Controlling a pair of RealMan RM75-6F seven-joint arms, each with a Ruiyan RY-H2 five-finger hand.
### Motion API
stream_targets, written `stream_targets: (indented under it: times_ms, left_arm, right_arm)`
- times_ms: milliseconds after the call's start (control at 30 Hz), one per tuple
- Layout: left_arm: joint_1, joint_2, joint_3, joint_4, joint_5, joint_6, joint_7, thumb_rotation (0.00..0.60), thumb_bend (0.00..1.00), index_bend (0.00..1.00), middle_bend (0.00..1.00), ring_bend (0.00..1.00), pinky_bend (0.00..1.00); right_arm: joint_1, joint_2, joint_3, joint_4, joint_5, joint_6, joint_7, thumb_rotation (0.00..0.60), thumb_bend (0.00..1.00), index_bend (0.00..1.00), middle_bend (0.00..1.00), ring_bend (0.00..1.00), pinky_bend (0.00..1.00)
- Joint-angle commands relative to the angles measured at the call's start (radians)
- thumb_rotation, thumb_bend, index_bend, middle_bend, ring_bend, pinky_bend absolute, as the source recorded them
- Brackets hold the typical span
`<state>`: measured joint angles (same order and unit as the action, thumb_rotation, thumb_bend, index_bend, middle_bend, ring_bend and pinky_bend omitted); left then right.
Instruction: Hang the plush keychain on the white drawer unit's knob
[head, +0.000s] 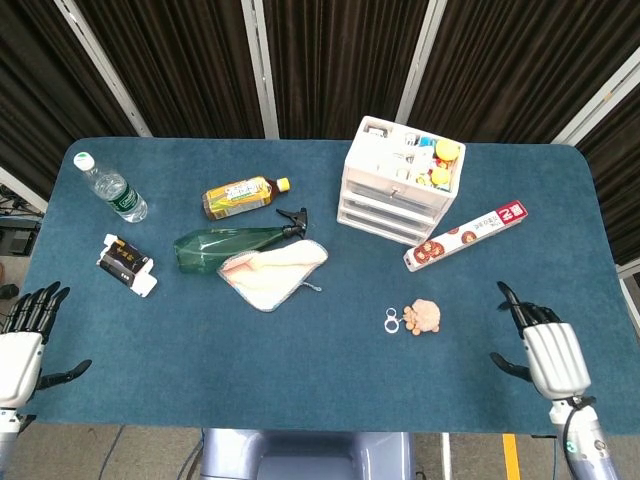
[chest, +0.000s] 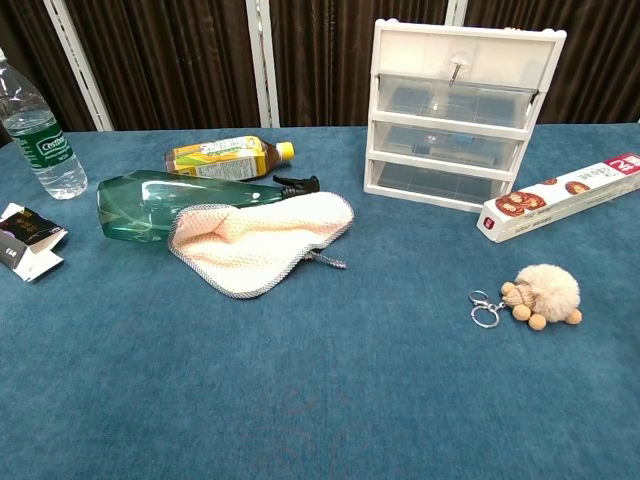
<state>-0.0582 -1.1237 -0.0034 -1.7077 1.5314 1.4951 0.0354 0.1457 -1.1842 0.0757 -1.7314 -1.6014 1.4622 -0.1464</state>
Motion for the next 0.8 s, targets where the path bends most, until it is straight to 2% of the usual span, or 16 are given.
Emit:
stream_targets:
  times_ms: [33, 133, 200, 367, 600, 800]
  left_arm:
    - [-0.001, 0.000, -0.001, -0.001, -0.001, -0.001, -0.001, 0.600, 0.10, 0.00, 0.00, 0.00, 0.00]
    - [-0.001, 0.001, -0.001, 0.000, -0.002, -0.003, -0.006, 0.600, 0.10, 0.00, 0.00, 0.00, 0.00]
    - [-0.002, 0.003, 0.000, 0.000, -0.001, -0.006, -0.011, 0.600, 0.10, 0.00, 0.00, 0.00, 0.00]
    - [-0.003, 0.008, 0.005, -0.003, 0.003, -0.011, -0.022, 0.600, 0.10, 0.00, 0.00, 0.00, 0.00]
    - [-0.005, 0.015, 0.006, -0.011, 0.002, -0.017, -0.035, 0.600, 0.10, 0.00, 0.00, 0.00, 0.00]
    - [-0.005, 0.021, 0.006, -0.013, -0.005, -0.023, -0.052, 0.600, 0.10, 0.00, 0.00, 0.00, 0.00]
  right_arm:
    - [0.054, -0.015, 0.041, -0.065, 0.047, -0.071, -0.062, 0.600, 0.05, 0.21, 0.94, 0.90, 0.83]
    - [0.103, -0.047, 0.072, -0.110, 0.095, -0.131, -0.136, 0.600, 0.05, 0.24, 1.00, 0.98, 0.88]
    - [0.136, -0.080, 0.087, -0.135, 0.134, -0.173, -0.199, 0.600, 0.05, 0.25, 1.00, 1.00, 0.89]
    - [0.214, -0.176, 0.108, -0.177, 0.244, -0.266, -0.357, 0.600, 0.06, 0.40, 1.00, 1.00, 0.92]
    - [0.298, -0.366, 0.140, -0.134, 0.414, -0.286, -0.537, 0.600, 0.10, 0.46, 1.00, 1.00, 0.92]
    - [0.341, -0.478, 0.147, -0.053, 0.510, -0.268, -0.624, 0.600, 0.16, 0.48, 1.00, 1.00, 0.92]
